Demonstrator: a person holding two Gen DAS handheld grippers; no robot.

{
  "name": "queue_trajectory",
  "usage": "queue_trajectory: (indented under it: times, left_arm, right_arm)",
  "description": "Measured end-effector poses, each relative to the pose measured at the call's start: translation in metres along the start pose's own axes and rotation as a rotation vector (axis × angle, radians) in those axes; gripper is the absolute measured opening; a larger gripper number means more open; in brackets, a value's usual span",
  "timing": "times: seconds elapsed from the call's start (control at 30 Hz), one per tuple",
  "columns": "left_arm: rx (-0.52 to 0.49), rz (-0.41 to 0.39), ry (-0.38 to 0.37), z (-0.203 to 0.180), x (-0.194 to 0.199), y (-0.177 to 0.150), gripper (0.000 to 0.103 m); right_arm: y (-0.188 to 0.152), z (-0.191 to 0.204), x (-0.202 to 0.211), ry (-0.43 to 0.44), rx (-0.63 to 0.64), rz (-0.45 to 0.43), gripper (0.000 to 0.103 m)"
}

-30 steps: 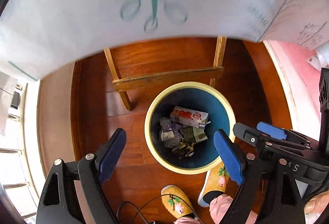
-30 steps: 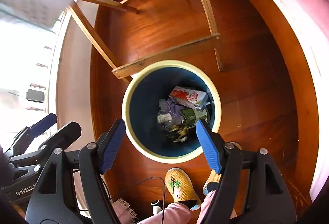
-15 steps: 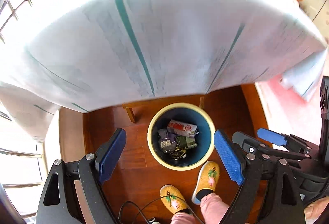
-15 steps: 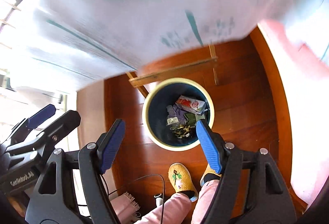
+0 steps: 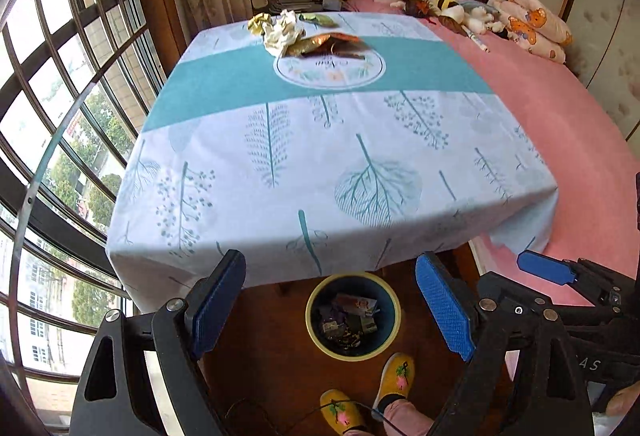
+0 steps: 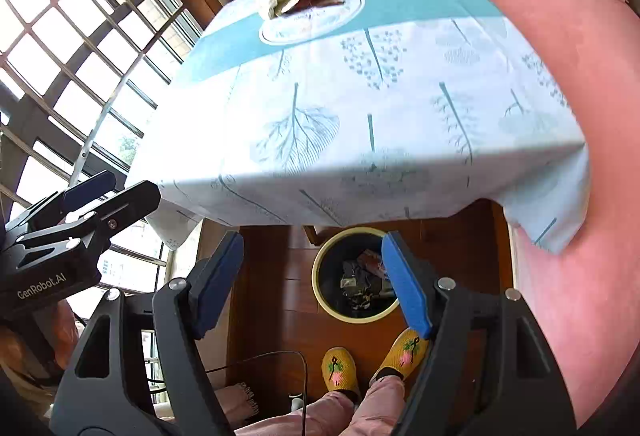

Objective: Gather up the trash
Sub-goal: 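Raise both empty tools from the bin back over the table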

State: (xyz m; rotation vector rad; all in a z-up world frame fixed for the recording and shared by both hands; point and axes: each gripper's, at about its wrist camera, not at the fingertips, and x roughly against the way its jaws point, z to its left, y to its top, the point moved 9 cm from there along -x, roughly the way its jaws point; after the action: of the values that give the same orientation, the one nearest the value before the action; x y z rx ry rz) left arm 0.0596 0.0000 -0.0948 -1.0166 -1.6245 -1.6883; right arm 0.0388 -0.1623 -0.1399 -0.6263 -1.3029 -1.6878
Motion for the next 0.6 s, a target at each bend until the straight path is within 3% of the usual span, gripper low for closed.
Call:
queue_trajectory:
  times: [0.3, 0.6]
  left_arm:
    - [0.012, -0.136, 0.041, -0.004, 0.081, 0.086, 0.088]
    - [0.055, -0.208, 0.065, -0.013, 0.113, 0.163, 0.088]
  right_arm:
    - [0.085, 0.018, 0.068, 0.011, 0.087, -0.146, 0.072]
    - [0.164, 0.018, 0.064, 0.061, 0.166, -0.136, 0.072]
